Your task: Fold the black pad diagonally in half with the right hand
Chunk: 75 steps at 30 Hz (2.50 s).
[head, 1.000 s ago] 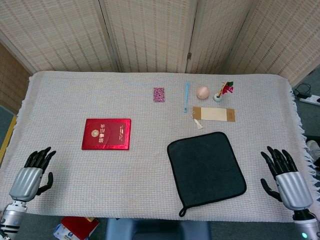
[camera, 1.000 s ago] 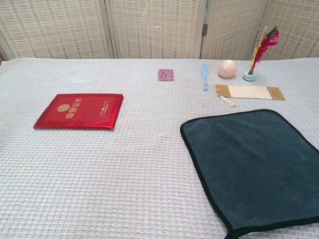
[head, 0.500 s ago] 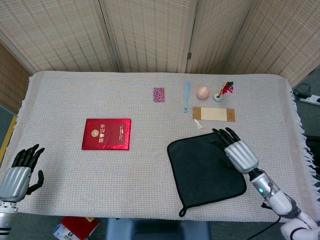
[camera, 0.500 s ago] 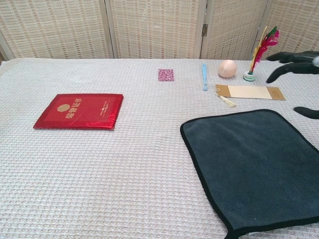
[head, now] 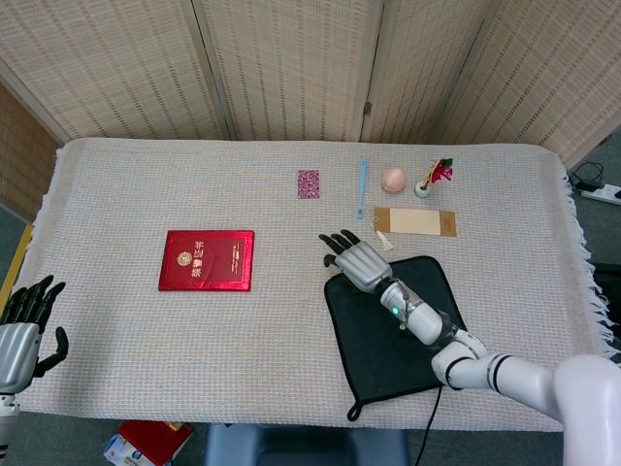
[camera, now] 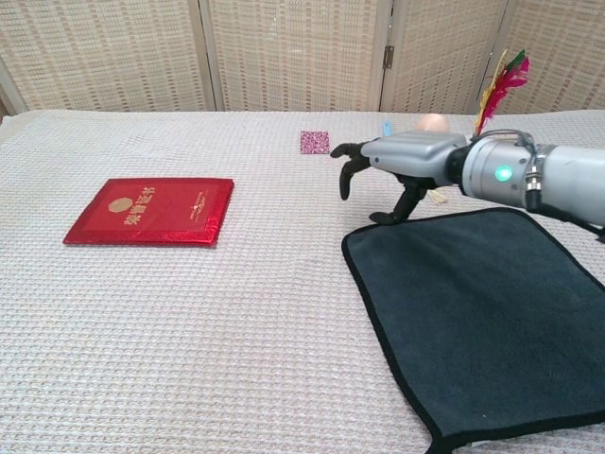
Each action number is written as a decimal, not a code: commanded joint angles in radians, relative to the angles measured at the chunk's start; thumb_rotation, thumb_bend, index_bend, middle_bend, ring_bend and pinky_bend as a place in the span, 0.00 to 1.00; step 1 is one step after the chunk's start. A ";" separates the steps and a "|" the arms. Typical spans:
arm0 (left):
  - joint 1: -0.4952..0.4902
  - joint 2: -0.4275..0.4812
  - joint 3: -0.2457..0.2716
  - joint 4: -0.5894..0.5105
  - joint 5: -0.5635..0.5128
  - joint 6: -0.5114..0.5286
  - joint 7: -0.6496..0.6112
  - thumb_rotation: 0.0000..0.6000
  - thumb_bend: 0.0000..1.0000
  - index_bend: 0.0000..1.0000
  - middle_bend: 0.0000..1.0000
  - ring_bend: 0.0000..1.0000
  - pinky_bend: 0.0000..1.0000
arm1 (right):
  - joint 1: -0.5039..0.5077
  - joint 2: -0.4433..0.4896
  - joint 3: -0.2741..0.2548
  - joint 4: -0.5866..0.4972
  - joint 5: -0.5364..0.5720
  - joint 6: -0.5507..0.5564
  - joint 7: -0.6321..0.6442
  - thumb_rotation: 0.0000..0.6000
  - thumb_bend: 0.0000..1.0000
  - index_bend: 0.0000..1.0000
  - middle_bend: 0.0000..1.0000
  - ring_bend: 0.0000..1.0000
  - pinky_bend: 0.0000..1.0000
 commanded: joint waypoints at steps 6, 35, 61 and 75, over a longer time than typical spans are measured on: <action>0.001 0.002 -0.005 0.007 -0.002 0.002 -0.014 0.80 0.78 0.05 0.03 0.00 0.00 | 0.066 -0.069 -0.012 0.097 0.048 -0.070 -0.022 0.99 0.46 0.35 0.00 0.00 0.00; 0.002 -0.008 -0.017 0.027 -0.008 0.006 -0.028 0.80 0.78 0.01 0.03 0.00 0.00 | 0.092 -0.103 -0.069 0.141 0.102 -0.071 -0.049 1.00 0.46 0.52 0.00 0.00 0.00; 0.003 -0.010 -0.013 0.028 0.007 0.011 -0.024 0.79 0.78 0.00 0.03 0.00 0.00 | -0.086 0.158 -0.222 -0.186 -0.080 0.196 0.036 1.00 0.46 0.62 0.07 0.01 0.00; -0.003 -0.025 0.000 0.027 0.020 -0.004 0.015 0.80 0.78 0.00 0.03 0.00 0.00 | -0.263 0.388 -0.379 -0.390 -0.142 0.325 -0.110 1.00 0.46 0.64 0.09 0.03 0.00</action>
